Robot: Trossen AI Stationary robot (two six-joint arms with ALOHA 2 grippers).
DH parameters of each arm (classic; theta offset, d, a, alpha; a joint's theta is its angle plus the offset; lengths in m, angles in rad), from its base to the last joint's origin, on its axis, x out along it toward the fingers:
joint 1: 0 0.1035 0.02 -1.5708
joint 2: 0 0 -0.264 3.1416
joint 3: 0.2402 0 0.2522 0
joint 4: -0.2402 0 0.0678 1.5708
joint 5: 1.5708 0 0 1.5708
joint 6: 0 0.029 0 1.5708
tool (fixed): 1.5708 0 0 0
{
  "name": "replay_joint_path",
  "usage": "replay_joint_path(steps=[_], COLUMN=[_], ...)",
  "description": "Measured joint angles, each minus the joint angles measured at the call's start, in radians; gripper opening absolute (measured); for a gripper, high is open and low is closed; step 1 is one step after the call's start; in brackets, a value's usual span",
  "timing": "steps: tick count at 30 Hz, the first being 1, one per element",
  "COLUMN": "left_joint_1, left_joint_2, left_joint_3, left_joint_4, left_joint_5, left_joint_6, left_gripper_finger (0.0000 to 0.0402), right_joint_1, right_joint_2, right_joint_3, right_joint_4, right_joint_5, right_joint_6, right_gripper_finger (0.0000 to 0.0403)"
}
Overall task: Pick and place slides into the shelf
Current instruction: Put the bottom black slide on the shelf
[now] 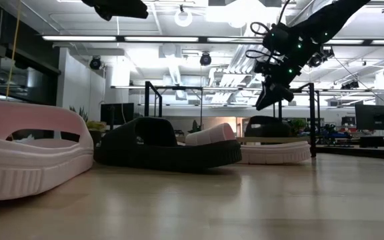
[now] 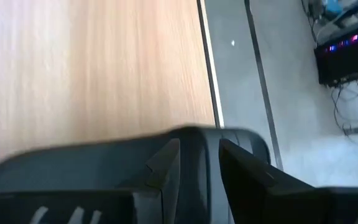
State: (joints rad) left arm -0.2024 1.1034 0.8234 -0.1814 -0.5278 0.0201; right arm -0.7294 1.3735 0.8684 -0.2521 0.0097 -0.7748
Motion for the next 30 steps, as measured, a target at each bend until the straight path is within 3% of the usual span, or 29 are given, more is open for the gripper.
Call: replay_joint_path(steps=[12, 23, 30], left_joint_1=[0.000, 0.000, 0.000], left_joint_2=[0.000, 0.000, 0.000], left_joint_3=[0.000, 0.000, 0.000], left_joint_4=[0.001, 0.007, 0.008], left_joint_5=[0.000, 0.000, 0.000], left_joint_6=[-0.002, -0.002, -0.002], left_gripper_finger=[0.0129, 0.0129, 0.0129], right_joint_1=[0.046, 0.042, 0.052], right_joint_2=[0.012, 0.133, 0.227], right_joint_3=[0.000, 0.001, 0.090], right_joint_4=[0.105, 0.229, 0.144], right_joint_5=[-0.014, -0.011, 0.053], right_joint_6=[0.061, 0.093, 0.098], right_gripper_finger=[0.0103, 0.0103, 0.0103])
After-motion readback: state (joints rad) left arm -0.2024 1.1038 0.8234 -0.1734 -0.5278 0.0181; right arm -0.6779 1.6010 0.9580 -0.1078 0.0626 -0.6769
